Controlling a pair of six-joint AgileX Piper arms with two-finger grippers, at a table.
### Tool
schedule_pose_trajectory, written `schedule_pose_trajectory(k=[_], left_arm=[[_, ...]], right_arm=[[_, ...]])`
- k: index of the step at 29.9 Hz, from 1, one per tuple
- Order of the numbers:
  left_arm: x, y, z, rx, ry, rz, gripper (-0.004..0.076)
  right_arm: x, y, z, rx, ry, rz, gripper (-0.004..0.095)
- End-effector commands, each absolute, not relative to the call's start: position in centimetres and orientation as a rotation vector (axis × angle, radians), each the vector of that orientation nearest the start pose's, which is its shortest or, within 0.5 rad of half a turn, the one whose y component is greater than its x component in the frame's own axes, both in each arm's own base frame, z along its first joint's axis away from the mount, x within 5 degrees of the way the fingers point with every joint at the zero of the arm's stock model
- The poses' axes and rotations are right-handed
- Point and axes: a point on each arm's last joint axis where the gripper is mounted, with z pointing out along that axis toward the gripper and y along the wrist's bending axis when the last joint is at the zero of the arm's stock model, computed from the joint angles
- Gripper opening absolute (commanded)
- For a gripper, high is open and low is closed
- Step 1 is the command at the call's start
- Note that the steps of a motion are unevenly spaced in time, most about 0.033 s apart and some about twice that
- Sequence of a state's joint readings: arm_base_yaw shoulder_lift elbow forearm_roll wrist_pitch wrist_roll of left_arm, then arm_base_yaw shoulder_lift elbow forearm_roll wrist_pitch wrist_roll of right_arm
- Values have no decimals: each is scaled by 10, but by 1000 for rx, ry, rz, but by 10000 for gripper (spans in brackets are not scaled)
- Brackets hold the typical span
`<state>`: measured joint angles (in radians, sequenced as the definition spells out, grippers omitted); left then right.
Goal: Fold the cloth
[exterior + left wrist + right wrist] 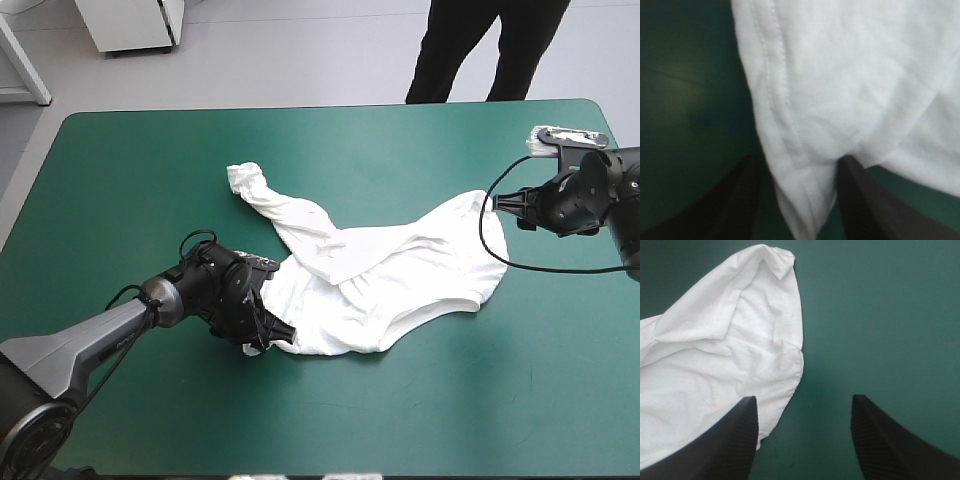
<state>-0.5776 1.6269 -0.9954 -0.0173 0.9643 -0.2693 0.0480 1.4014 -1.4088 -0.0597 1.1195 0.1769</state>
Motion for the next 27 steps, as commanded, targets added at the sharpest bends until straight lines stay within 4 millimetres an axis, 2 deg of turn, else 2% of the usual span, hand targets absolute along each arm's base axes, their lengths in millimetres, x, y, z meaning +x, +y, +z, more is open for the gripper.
schedule_pose_trajectory(k=[1, 2, 5, 10, 14, 19, 27], left_arm=[[243, -163, 195, 451, 3018, -94, 94], [243, -163, 195, 451, 3014, -96, 6], [243, -164, 195, 455, 3008, -108, -10], [243, -165, 195, 459, 3013, -123, -10], [241, -166, 195, 472, 3021, -149, -10], [240, -165, 195, 475, 3042, -139, -10], [239, -164, 197, 475, 3039, -141, -10]], right_arm=[[278, 5, 389, 155, 2529, 0, 515], [278, 6, 386, 157, 2540, 5, 515], [279, 7, 371, 159, 2591, 18, 515], [301, 10, 346, 119, 2655, 42, 526], [322, 13, 314, 127, 2756, 64, 552], [343, 12, 285, 129, 2792, 48, 556], [365, 3, 246, 174, 2852, 48, 555]])
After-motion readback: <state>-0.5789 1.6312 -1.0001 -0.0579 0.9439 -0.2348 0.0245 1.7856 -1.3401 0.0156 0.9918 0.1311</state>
